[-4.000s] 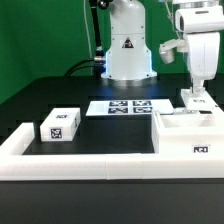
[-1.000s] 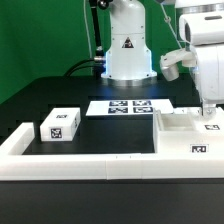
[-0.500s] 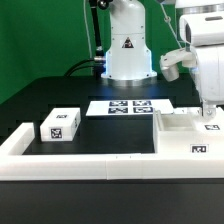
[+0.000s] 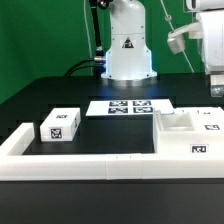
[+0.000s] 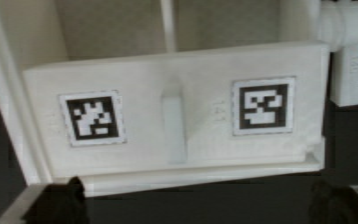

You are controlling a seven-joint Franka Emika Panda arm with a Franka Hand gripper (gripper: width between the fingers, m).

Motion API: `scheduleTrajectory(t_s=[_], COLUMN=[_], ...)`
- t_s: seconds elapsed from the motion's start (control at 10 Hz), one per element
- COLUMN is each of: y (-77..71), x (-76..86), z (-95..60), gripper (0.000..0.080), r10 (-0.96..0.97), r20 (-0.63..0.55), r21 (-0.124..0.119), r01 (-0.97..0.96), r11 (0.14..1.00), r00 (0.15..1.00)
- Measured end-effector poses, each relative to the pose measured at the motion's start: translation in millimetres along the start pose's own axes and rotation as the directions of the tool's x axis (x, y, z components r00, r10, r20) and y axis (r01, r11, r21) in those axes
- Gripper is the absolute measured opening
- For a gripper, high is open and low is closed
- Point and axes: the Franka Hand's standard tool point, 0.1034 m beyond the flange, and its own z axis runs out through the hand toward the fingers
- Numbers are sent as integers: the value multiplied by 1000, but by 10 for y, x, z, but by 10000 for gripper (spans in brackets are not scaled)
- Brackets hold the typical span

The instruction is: Assemble cabinet

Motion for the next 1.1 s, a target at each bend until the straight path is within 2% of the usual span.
scheduleTrajectory(t_s=[0.3,0.4,0.6,0.7,0.8,1.1], y=[-51,-208,-621,-756,-819,-819], x=[-22,-75,-90,-114,-140,-148], z=[7,-2,78,117,137,151], gripper=[649,649,649,649,649,649], r10=[0,-3,-19,-26,-25,-23], r20=[0,6,13,11,9,9], r21=[-3,-4,5,0,-3,0], r01=[0,3,19,26,25,23], r11=[1000,1000,1000,1000,1000,1000], r00=[1000,1000,1000,1000,1000,1000])
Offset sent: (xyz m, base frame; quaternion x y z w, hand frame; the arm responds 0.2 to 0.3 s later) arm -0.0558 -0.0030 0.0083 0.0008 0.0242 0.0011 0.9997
